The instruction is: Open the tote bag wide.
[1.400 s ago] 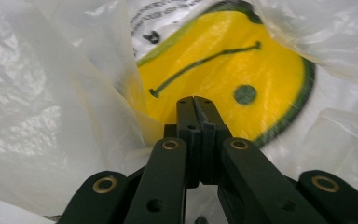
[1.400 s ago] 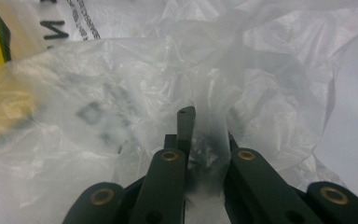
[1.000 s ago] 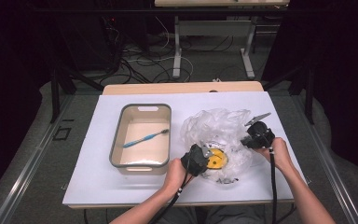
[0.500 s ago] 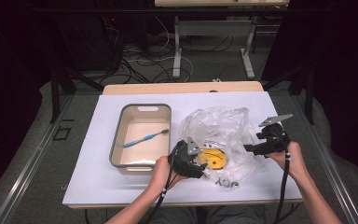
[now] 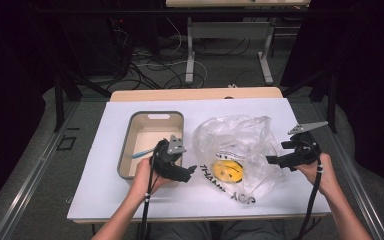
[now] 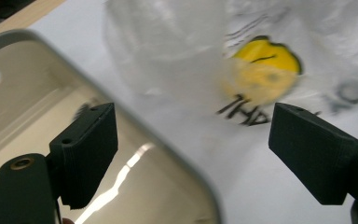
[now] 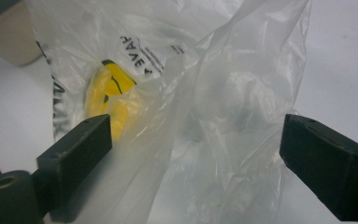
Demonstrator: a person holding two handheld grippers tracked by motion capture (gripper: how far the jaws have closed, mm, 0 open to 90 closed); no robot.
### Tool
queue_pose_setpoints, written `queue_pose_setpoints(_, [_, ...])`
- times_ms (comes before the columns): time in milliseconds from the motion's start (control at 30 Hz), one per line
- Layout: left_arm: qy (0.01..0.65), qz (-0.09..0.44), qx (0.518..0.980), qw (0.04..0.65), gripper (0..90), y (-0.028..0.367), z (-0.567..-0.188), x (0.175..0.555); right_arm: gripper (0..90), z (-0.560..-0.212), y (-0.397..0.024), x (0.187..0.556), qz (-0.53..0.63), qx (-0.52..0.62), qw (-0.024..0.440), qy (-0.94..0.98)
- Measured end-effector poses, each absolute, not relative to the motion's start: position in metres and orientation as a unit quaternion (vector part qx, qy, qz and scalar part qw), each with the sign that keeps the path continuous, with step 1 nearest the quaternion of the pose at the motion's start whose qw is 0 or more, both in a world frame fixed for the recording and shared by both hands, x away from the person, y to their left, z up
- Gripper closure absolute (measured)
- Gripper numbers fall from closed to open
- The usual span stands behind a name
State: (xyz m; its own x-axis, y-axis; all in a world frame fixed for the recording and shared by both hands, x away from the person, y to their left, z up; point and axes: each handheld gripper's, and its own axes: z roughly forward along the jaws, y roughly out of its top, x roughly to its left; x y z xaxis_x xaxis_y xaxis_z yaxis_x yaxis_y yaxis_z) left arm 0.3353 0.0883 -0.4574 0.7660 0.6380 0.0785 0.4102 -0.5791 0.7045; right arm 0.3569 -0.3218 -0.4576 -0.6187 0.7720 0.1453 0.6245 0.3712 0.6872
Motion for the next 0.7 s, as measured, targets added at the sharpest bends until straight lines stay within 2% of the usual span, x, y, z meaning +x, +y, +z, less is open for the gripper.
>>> queue_pose_setpoints(133, [0.317, 0.170, 0.871, 0.336, 15.3, 0.108, -0.459, 0.348, 4.5, -0.450, -0.325, 0.355, 0.383, 0.420, 0.100, 0.817])
queue_pose_setpoints(300, [0.343, 0.179, 0.860, 0.334, 14.9, 0.126, -0.460, 0.362, 4.4, -0.442, -0.326, 0.354, 0.381, 0.415, 0.116, 0.818])
queue_pose_setpoints(700, [0.347, 0.180, 0.860, 0.328, 14.8, 0.124, -0.461, 0.365, 2.7, -0.439, -0.299, 0.375, 0.370, 0.408, 0.144, 0.822])
